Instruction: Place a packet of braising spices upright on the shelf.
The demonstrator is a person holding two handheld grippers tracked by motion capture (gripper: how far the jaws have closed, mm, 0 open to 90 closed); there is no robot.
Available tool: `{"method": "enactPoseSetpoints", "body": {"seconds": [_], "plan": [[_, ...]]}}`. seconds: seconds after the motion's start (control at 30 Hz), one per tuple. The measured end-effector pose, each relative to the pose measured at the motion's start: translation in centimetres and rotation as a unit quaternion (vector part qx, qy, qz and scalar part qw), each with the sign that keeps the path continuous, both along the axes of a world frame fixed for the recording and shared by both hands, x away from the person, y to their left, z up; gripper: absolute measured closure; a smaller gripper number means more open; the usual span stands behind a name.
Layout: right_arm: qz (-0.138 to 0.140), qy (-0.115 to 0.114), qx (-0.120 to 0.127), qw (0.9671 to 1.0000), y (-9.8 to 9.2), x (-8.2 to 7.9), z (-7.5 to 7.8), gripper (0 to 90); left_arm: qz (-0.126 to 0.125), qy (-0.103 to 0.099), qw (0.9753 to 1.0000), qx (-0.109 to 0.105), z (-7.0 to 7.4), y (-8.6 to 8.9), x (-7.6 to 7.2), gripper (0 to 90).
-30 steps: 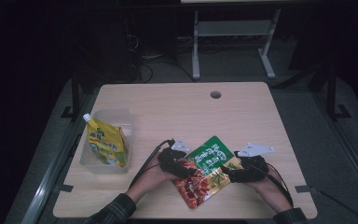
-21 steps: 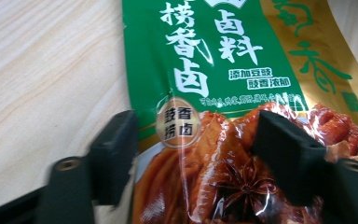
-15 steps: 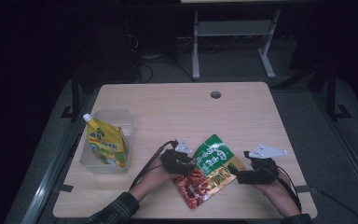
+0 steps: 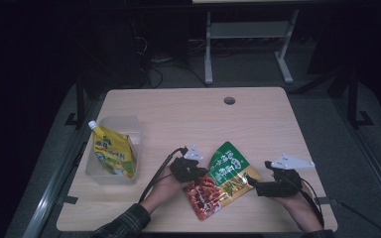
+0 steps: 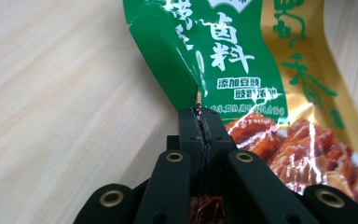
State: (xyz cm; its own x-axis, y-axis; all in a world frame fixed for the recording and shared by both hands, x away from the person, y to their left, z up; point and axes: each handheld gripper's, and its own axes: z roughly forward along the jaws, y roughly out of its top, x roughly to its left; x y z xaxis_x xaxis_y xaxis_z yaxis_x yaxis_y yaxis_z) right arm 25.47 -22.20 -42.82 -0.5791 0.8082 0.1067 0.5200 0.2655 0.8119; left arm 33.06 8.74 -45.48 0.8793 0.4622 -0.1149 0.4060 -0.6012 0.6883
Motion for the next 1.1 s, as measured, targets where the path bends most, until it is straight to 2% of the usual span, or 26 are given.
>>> {"method": "enactPoseSetpoints", "body": {"seconds": [0.07, 0.2, 0.23, 0.4, 0.53, 0.57, 0.73, 0.87, 1.0, 1.1], "plan": [[-0.004, 0.007, 0.008, 0.9999, -0.3, -0.2, -0.2, 14.0, 0.008, 0.002, 0.9999, -0.008, 0.3, 0.4, 0.1, 89.4], [-0.009, 0.023, 0.007, 0.9997, -0.1, -0.2, -0.5, 13.7, 0.025, 0.002, 0.999, -0.036, 1.2, 1.4, 0.3, 89.4], [-0.007, 0.027, 0.009, 0.9996, -0.1, -0.2, -0.6, 13.7, 0.032, -0.001, 0.9983, -0.048, 1.5, 1.8, 0.3, 89.5], [0.01, 0.057, 0.025, 0.998, 1.2, 0.1, -1.1, 14.3, 0.046, -0.012, 0.9959, -0.077, 2.8, 3.1, 0.4, 89.6], [0.024, 0.056, 0.025, 0.9979, 2.2, 0.3, -1.3, 14.2, 0.053, -0.015, 0.9938, -0.096, 3.5, 4.0, 0.5, 89.7], [0.024, 0.063, 0.031, 0.9972, 2.5, 0.3, -1.4, 14.2, 0.053, -0.017, 0.9935, -0.099, 3.7, 4.1, 0.5, 89.8], [0.035, 0.061, 0.045, 0.9966, 3.4, 1.2, -1.7, 14.4, 0.052, -0.026, 0.9914, -0.117, 4.7, 4.5, 0.3, 89.9], [0.04, 0.057, 0.071, 0.995, 4.0, 2.1, -1.8, 15.6, 0.052, -0.03, 0.9897, -0.13, 5.3, 4.7, 0.1, 89.9], [0.053, 0.046, 0.112, 0.9912, 4.9, 2.9, -1.6, 22.4, 0.053, -0.031, 0.9887, -0.137, 5.6, 5.0, 0.0, 89.9], [0.067, 0.039, 0.123, 0.9894, 5.9, 3.3, -1.8, 30.1, 0.054, -0.032, 0.9875, -0.144, 5.8, 5.1, -0.1, 89.9]]}}
